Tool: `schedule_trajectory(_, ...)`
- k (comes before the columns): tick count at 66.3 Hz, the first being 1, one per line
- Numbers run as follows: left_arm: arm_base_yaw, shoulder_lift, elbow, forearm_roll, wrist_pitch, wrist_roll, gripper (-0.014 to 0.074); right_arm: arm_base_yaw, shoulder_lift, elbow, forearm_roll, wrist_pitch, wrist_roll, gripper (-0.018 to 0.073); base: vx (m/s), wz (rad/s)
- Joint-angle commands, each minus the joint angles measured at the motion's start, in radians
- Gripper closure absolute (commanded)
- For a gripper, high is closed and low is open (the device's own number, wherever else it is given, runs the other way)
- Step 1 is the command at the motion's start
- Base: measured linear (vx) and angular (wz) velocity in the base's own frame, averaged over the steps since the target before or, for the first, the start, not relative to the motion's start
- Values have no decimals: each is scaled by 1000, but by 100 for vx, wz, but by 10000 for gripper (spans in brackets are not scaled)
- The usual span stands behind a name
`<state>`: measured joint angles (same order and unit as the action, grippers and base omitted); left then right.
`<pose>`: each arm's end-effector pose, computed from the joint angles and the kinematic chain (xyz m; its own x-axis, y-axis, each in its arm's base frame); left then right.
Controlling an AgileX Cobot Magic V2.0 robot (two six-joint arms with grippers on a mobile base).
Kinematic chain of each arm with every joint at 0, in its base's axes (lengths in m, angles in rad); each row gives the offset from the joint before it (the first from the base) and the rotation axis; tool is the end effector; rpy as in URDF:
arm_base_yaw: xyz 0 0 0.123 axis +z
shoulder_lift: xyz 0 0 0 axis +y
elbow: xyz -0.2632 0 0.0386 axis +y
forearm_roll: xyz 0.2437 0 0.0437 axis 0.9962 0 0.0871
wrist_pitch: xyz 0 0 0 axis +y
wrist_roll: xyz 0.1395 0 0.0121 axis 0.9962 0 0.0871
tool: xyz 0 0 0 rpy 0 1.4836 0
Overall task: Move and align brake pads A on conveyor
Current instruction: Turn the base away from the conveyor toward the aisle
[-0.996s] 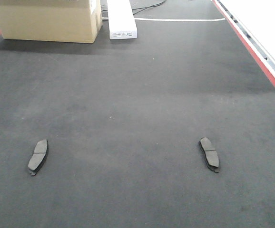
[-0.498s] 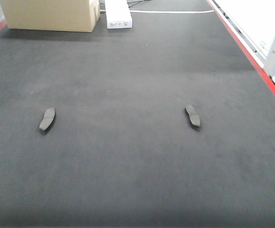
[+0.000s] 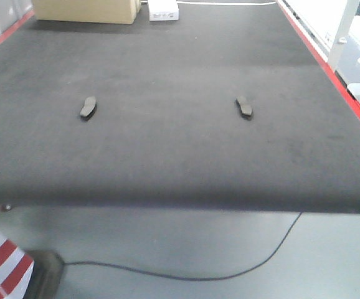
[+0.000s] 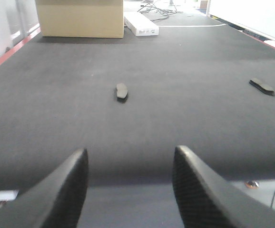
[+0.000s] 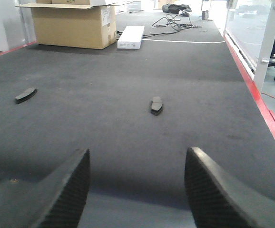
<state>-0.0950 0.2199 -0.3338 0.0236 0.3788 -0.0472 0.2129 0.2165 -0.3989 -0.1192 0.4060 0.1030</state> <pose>0.1261 -0.0108 0.2644 -0.1780 -0.0084 -0.9840 0.0818 0.9964 -0.0233 0.1202 0.0192 0.2857 -0.1293 -0.0347 -0.9910 -0.1664 0.9860 -0.0128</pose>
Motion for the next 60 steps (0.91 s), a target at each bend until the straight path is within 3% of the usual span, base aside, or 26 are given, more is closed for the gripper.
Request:
schedule_trajectory(1, -7, 11, -24, 0, -80, 2, 202, -2, 12, -25, -11, -74, 0, 127, -41, 10)
schedule_trajectory(35, -7, 11, -24, 0, -76, 2, 202, -2, 12, -25, -11, -74, 0, 127, -35, -2)
schedule_trajectory(60, -7, 11, -24, 0, -76, 2, 202, -2, 12, -25, -11, -74, 0, 127, -20, -59)
